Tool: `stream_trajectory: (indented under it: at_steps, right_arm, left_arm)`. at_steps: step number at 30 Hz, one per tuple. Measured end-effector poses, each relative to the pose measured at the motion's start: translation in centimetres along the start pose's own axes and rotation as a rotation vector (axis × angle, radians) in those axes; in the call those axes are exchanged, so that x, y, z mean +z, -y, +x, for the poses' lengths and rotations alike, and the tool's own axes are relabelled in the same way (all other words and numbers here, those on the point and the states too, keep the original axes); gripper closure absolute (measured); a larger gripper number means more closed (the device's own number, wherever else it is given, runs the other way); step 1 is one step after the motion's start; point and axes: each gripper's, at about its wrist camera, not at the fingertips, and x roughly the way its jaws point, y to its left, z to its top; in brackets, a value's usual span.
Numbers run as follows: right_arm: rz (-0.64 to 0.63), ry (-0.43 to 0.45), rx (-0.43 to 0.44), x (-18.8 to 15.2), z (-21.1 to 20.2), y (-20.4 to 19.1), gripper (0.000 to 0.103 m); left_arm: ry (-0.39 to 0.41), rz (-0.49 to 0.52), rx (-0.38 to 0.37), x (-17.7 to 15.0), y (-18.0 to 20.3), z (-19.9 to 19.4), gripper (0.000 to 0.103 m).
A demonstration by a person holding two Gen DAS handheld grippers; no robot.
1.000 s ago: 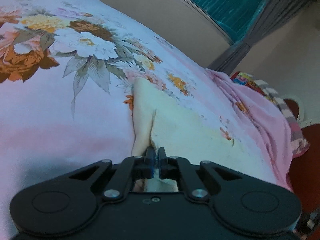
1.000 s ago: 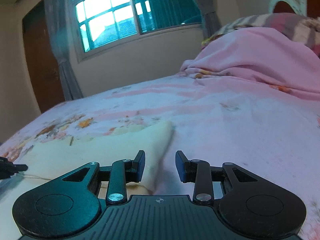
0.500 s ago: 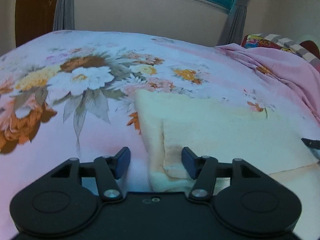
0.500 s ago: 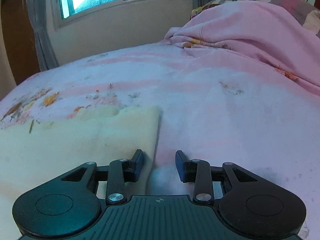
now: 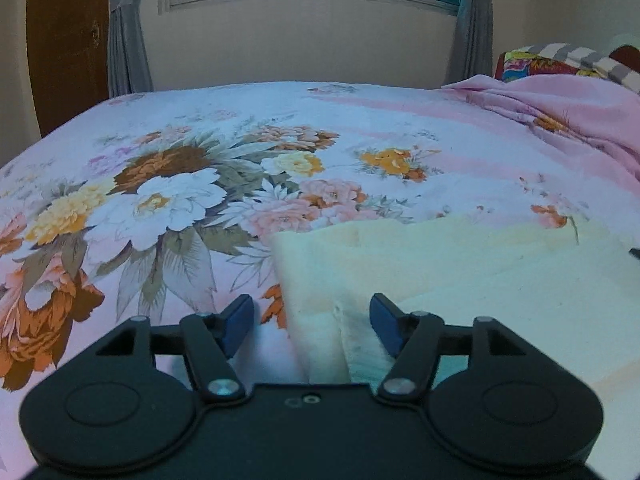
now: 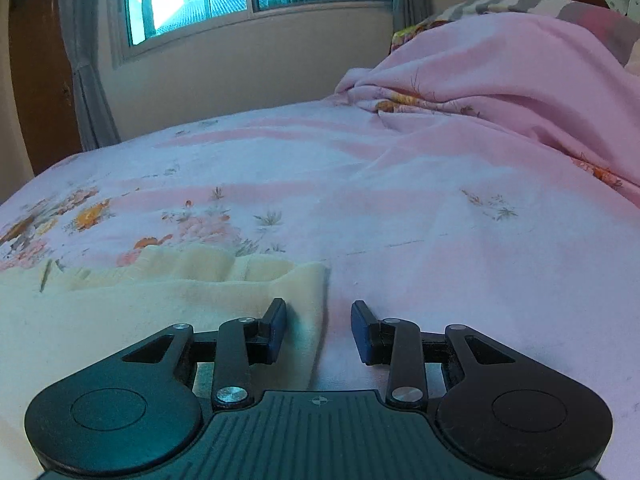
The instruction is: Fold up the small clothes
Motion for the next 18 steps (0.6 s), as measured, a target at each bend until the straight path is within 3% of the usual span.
stream_trajectory:
  at_steps: [4,9,13,16,18]
  right_arm:
    - [0.015,0.002,0.016,-0.2,-0.3,0.5,0.068]
    - [-0.059,-0.026,-0.026,-0.1,-0.9,-0.7,0.068]
    - [-0.081,-0.062,-0.029,-1.4,-3.8,-0.2,0.055]
    - [-0.112,-0.085,-0.047,-2.8,-6.9,0.3,0.053]
    - [-0.058,-0.076,-0.022,-4.1,-10.1,1.5,0.053]
  left_arm:
    - [-0.002,0.002,0.004,-0.1,0.0,0.0,0.04]
    - [-0.038,0.018,0.006,0.2,0.1,-1.1,0.04]
    - [-0.063,0.04,0.002,-0.9,0.1,-3.0,0.039]
    - [-0.077,0.033,-0.001,-2.3,-0.3,-5.5,0.038]
    - [-0.083,0.018,-0.022,-3.9,-1.1,-8.1,0.036]
